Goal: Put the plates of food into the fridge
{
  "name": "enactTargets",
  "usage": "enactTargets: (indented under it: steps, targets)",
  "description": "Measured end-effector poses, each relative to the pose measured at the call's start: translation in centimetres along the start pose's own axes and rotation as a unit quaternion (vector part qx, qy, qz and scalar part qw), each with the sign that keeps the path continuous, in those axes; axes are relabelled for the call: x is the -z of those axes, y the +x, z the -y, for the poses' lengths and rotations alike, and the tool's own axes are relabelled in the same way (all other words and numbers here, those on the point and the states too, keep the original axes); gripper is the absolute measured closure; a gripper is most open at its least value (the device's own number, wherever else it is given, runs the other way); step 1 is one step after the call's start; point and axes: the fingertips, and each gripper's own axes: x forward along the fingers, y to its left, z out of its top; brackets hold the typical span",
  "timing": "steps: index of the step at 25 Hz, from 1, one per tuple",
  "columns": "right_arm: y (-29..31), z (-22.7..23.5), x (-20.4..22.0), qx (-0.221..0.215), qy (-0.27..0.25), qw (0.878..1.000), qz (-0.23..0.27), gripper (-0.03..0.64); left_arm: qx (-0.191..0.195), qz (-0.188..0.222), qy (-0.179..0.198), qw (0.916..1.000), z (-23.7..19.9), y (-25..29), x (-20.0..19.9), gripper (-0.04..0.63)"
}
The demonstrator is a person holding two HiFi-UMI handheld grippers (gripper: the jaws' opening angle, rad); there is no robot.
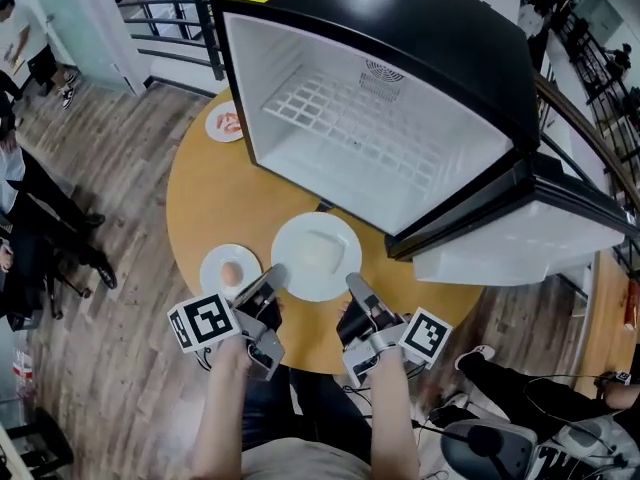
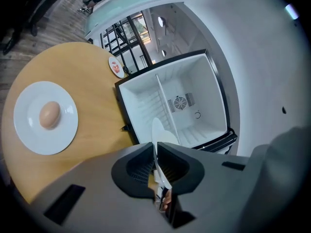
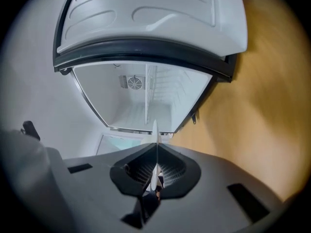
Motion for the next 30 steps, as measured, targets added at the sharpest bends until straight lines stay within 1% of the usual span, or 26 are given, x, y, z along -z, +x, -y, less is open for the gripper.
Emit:
enactTargets:
  steps: [3, 8, 12, 16, 20, 22, 25, 30]
  targets:
    - [1.6, -1.5, 0.4, -0.007, 0.002, 1.000, -0.006, 0.598, 0.015, 0.015, -0.002, 0.9998, 0.6, -0.5, -2.2, 0.566]
    - [4.6, -3.8, 0.2, -0.021, 0.012, 1.000, 0.014, 0.598, 0.033, 0.012, -0.001, 0.9994, 1.6, -0.3, -6.0, 0.566]
    - [7.2, -5.2, -0.3, -0.030, 0.021, 0.998, 0.047, 0.598, 0.049, -0.008, 0.002, 0.9988, 1.9, 0.8, -9.2, 0.565]
    - [9.9, -6.6, -1.3, -0.041, 0.031, 0.995, 0.090, 0.598, 0.064, -0.035, 0.018, 0.9972, 2.5, 2.6, -12.7, 0.565]
    - [12.0, -7.3, -2.5, -0.051, 0.040, 0.989, 0.134, 0.598, 0.079, -0.063, 0.033, 0.9943, 3.1, 4.7, -15.5, 0.565]
    - [12.9, -7.8, -3.3, -0.057, 0.045, 0.986, 0.151, 0.597, 0.087, -0.071, 0.039, 0.9930, 3.5, 5.7, -16.6, 0.565]
    - [14.0, -8.2, -4.3, -0.060, 0.045, 0.982, 0.174, 0.597, 0.087, -0.078, 0.040, 0.9923, 3.6, 7.2, -18.0, 0.565]
    - [15.5, -7.1, -5.7, -0.054, 0.069, 0.974, 0.208, 0.597, 0.092, -0.087, 0.042, 0.9911, 3.2, 9.9, -19.3, 0.565]
